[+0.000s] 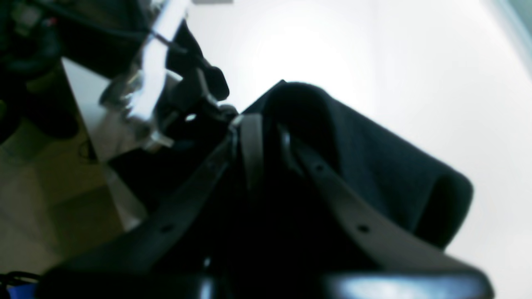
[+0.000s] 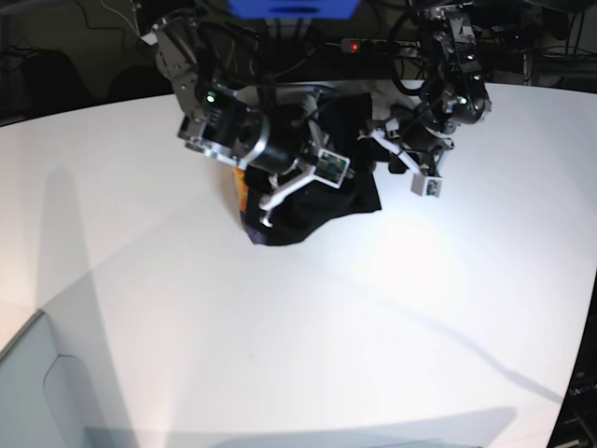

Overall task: Fold the T-shirt properly
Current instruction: 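Grasp the folded shirt with the right gripper and lift it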

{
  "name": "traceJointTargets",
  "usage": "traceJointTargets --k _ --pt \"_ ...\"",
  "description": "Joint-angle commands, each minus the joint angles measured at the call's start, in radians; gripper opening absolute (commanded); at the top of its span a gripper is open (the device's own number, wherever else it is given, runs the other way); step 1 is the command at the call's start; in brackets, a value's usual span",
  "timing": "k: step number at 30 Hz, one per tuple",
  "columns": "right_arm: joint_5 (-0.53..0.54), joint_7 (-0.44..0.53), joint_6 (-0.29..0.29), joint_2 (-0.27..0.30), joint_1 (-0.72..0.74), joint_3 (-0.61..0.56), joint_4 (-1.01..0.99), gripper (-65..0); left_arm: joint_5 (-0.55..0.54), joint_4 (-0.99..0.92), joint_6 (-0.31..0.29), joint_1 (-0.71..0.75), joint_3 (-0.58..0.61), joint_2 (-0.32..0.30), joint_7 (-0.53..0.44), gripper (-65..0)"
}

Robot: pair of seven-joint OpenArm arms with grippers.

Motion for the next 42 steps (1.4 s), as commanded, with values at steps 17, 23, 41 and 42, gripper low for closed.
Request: traceJointTargets --k 17,23,41,42 --pt "0.007 0.159 0.029 -0.016 0.078 -0.009 -0.228 -46.4 0.021 0.007 0.008 0.01 -0.002 -0.006 0.038 -28.3" --pt "0.012 0.166 0.029 0.012 0.071 -0.003 -0.122 -18.0 0.021 0.087 0.008 0.026 -0.059 -0.003 0.044 -28.3" --pt "0.012 0.168 0.029 0.042 -0.07 0.245 0.006 -16.9 0.018 0.337 -0.003 0.126 -0.218 0.001 0.046 -28.0" --pt "0.012 0.169 0.029 0.041 -0.08 0.245 0.006 -16.9 0.018 0.337 -0.003 0.126 -0.243 0.001 0.046 -28.0"
